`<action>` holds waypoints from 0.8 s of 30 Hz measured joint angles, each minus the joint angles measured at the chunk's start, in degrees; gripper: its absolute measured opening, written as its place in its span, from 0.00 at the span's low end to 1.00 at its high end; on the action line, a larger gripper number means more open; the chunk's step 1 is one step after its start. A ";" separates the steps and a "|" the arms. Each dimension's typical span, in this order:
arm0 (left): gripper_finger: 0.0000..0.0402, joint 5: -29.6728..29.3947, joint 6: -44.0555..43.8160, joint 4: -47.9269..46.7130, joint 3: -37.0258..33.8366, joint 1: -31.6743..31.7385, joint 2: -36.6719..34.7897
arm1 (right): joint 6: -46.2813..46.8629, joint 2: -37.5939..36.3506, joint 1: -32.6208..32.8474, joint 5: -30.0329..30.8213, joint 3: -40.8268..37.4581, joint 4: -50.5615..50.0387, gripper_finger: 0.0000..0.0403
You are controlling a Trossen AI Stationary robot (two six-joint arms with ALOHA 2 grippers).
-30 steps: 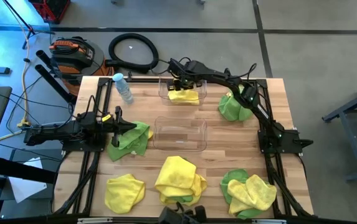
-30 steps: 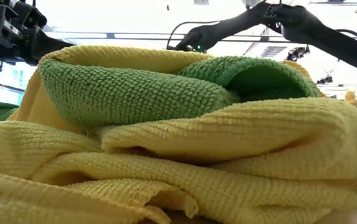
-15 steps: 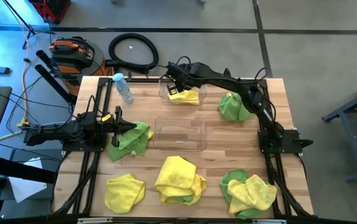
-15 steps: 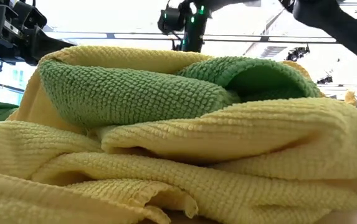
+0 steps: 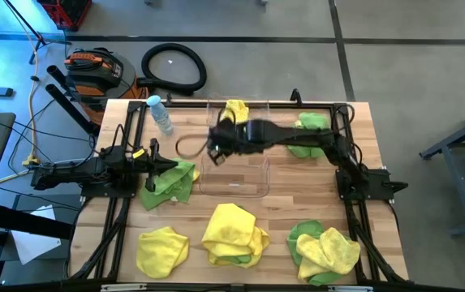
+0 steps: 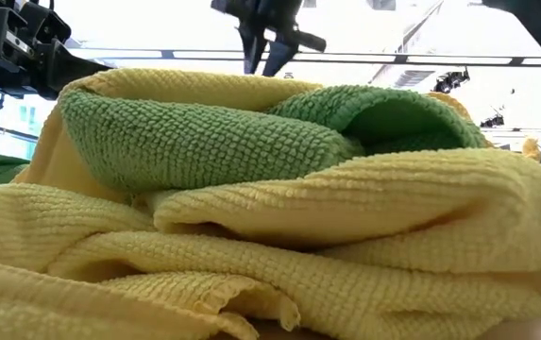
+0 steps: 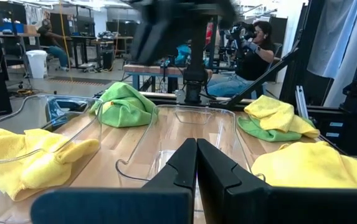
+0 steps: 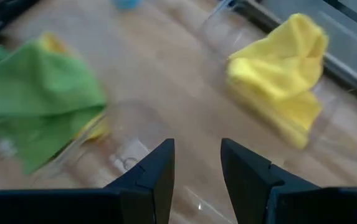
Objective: Sort microfiber towel by color & place in baskets
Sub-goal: Put the green towel into the bottom transparent bin
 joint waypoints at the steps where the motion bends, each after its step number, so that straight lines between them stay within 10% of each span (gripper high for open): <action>1: 0.00 0.00 0.00 0.00 0.00 -0.02 0.00 | 1.27 0.00 1.60 0.36 0.00 -0.67 0.31; 15: 0.00 0.01 0.01 0.00 0.00 0.01 0.00 | 17.57 0.00 23.20 11.04 0.00 -10.94 0.30; 24: 0.00 0.00 0.00 0.56 0.00 -0.02 0.00 | 33.65 -7.33 33.35 20.78 -10.93 -16.48 0.06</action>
